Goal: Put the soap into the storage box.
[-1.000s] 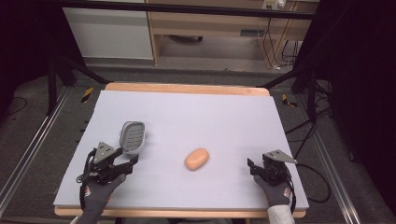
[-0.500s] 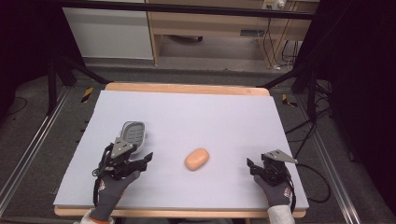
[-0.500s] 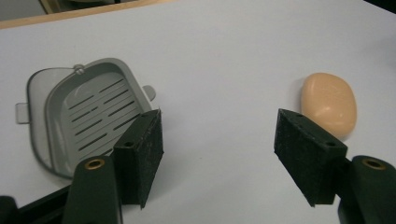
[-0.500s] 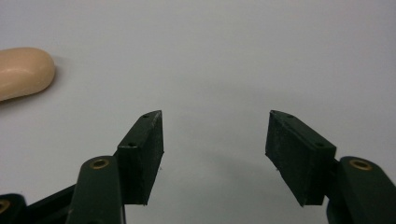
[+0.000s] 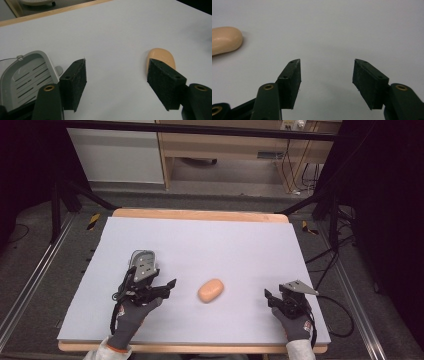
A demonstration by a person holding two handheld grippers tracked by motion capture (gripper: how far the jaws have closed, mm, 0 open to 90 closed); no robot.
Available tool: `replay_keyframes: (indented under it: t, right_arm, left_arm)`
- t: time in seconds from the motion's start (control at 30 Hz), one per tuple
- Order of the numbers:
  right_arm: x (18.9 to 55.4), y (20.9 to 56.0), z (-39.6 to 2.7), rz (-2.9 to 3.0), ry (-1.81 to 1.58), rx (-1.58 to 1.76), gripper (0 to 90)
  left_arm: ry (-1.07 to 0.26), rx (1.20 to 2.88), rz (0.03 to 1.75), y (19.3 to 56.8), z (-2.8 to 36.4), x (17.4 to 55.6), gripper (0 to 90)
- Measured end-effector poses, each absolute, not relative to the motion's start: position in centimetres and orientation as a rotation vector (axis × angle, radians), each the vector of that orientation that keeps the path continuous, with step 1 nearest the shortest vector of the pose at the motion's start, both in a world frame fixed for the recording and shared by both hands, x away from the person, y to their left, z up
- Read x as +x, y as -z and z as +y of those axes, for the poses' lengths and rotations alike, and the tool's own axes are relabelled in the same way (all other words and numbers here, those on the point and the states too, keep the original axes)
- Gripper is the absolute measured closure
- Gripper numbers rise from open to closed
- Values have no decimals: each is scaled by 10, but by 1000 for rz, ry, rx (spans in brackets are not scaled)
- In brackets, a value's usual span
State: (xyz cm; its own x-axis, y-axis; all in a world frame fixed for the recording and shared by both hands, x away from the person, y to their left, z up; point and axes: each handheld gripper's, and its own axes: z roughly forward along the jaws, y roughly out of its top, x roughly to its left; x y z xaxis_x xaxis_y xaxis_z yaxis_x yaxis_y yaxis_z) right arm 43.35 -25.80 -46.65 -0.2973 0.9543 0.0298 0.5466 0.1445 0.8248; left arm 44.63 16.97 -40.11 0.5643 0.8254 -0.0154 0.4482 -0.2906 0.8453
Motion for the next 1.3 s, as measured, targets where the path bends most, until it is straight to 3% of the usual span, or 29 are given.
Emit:
replay_keyframes:
  t: [1.3]
  right_arm:
    - [433, 464, -254, 1946, -1057, 1407, 518]
  left_arm:
    - [-427, 2170, 893, 431, 75, 473, 298]
